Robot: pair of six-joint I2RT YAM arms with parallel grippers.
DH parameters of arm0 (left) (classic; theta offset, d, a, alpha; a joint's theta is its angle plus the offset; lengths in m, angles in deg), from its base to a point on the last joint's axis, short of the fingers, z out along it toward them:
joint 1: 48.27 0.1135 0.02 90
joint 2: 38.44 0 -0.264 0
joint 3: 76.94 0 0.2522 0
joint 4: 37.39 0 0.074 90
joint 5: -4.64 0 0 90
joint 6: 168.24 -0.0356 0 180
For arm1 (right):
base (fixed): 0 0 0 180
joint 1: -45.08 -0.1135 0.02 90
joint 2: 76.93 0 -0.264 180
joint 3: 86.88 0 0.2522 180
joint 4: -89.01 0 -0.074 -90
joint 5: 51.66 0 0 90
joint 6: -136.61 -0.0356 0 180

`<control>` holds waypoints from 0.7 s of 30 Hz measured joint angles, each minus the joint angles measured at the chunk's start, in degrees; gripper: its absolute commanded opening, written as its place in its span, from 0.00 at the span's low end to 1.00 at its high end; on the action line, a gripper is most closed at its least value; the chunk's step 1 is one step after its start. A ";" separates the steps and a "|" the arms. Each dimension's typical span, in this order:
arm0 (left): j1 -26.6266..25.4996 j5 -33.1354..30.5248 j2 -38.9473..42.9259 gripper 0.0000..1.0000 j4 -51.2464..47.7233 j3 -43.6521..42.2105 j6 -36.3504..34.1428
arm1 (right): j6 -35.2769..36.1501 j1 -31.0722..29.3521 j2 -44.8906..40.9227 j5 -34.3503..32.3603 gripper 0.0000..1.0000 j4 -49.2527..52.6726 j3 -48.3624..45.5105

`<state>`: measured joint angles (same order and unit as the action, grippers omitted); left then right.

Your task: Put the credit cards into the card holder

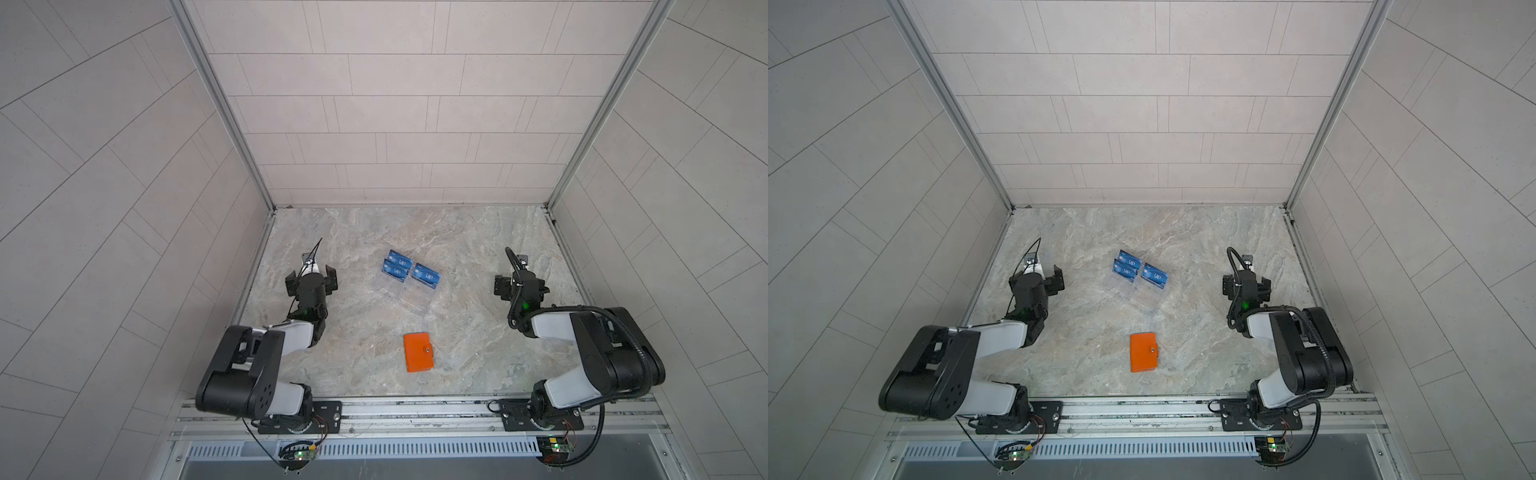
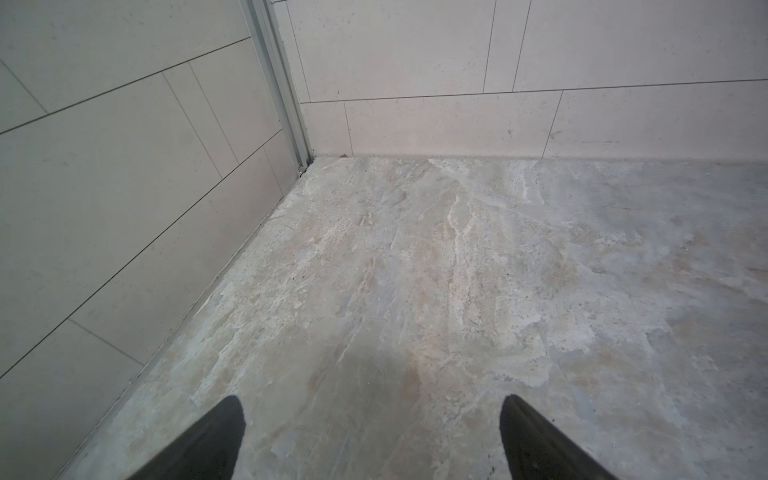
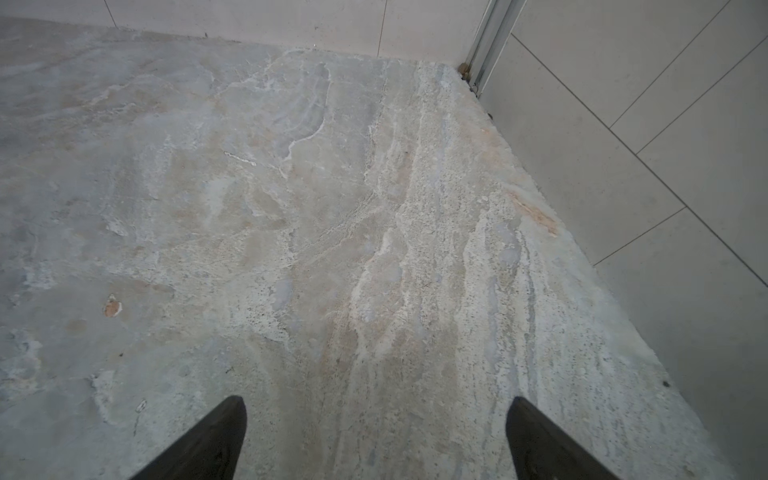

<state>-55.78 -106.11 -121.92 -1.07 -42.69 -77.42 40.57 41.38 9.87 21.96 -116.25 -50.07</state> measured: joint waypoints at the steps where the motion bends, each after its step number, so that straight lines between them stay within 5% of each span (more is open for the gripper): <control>1: 0.09 -0.04 -0.85 1.00 0.85 -0.11 0.04 | 0.00 0.00 0.00 0.07 1.00 -0.37 0.13; 21: 0.39 0.39 -1.38 1.00 4.59 -0.31 0.20 | 0.31 -1.27 0.00 -1.07 1.00 -1.70 1.05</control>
<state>-55.38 -105.72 -123.30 3.52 -43.00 -77.23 40.87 40.11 9.87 20.89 -117.95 -49.02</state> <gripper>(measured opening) 0.998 0.997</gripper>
